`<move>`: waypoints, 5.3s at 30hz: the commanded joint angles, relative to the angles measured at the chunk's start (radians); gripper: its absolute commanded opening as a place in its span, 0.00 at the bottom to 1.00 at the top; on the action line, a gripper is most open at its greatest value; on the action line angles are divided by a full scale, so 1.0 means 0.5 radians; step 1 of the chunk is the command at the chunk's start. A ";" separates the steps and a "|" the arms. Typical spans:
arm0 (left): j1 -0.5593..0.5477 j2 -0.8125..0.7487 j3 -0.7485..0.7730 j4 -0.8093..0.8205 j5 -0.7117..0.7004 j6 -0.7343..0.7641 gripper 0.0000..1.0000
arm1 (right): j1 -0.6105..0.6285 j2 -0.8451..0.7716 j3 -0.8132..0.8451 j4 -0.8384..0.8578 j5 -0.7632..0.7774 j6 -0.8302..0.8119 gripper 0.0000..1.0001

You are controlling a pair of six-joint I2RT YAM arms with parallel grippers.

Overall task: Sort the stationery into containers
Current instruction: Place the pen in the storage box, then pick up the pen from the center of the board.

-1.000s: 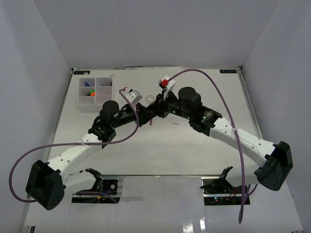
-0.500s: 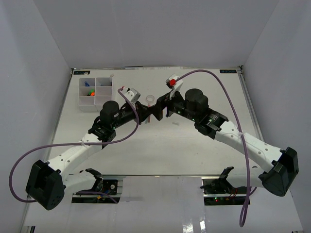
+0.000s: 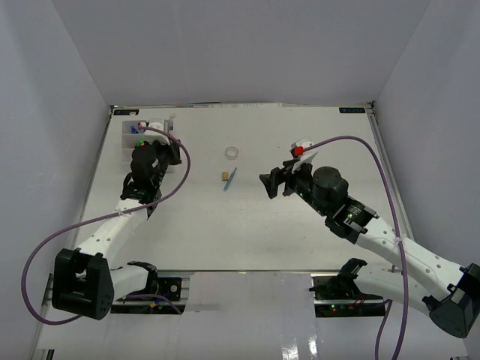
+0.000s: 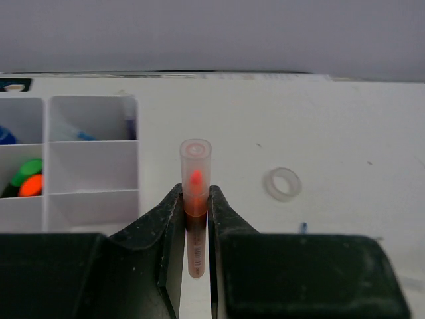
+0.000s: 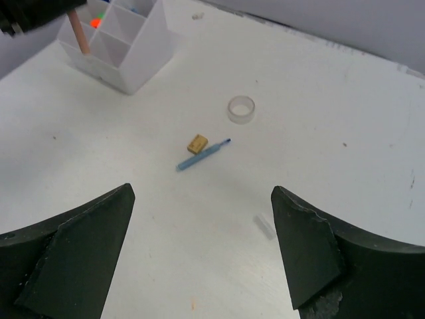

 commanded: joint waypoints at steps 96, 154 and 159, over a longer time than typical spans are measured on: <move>0.506 0.233 0.584 -0.725 0.300 -0.193 0.98 | -0.005 -0.059 -0.398 0.037 -0.010 0.195 0.91; -0.645 1.543 1.029 -1.364 -0.034 -0.463 0.41 | -0.054 0.239 -0.493 -0.007 0.263 0.435 0.96; -0.678 1.524 1.029 -1.358 -0.013 -0.460 0.28 | -0.057 0.199 -0.499 -0.010 0.263 0.438 0.96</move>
